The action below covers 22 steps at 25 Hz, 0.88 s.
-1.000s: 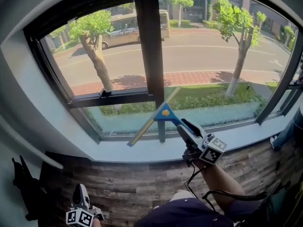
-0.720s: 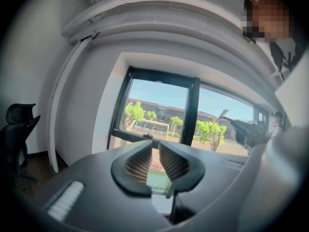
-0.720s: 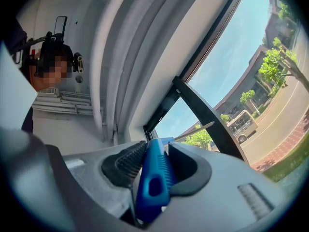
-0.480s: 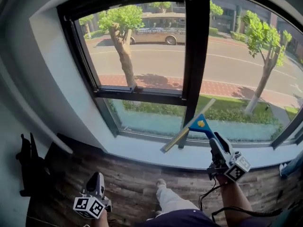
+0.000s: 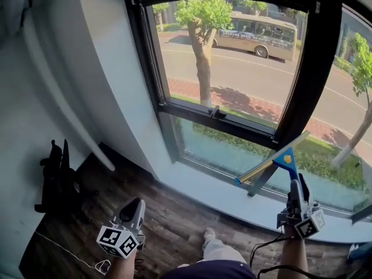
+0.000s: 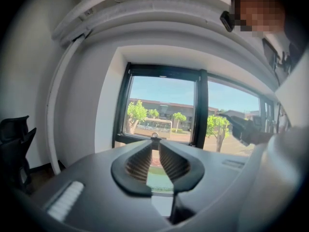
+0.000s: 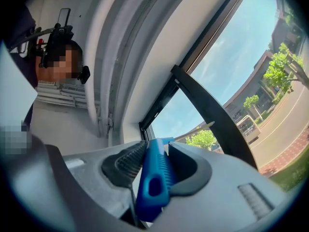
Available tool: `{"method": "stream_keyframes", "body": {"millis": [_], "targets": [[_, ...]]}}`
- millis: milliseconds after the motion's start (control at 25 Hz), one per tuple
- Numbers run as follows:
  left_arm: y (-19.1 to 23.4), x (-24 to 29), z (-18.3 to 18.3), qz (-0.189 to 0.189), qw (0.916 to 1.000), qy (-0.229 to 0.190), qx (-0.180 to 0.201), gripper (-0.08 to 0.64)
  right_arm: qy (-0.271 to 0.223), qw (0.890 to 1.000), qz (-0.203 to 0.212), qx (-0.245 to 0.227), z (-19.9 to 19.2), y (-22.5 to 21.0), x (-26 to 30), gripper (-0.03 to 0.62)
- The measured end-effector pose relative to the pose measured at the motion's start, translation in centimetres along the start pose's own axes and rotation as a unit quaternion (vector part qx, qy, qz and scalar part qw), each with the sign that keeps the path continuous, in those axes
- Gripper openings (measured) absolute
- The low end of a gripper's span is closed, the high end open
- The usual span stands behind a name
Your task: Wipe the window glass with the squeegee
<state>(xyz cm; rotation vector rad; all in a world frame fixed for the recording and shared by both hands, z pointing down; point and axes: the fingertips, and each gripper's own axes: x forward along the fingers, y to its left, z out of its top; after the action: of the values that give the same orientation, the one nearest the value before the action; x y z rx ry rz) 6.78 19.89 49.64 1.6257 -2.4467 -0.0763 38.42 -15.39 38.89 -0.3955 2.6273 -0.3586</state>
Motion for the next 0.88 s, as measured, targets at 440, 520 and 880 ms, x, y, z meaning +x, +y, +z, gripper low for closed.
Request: {"method": "stream_keyframes", "body": {"millis": [440, 520, 880], "targets": [[1.9, 9.3, 4.5, -0.002, 0.9996, 0.011, 0.026, 0.021, 0.004, 0.998, 0.060, 0.031, -2.9, -3.0, 6.8, 0.150], [2.5, 11.2, 4.6, 0.007, 0.9986, 0.024, 0.046, 0.021, 0.004, 0.997, 0.068, 0.034, -3.4, -3.9, 8.1, 0.150], [3.7, 19.3, 6.4, 0.009, 0.9989, 0.011, 0.046, 0.021, 0.004, 0.992, 0.114, 0.052, -4.6, -6.3, 13.9, 0.150]]}}
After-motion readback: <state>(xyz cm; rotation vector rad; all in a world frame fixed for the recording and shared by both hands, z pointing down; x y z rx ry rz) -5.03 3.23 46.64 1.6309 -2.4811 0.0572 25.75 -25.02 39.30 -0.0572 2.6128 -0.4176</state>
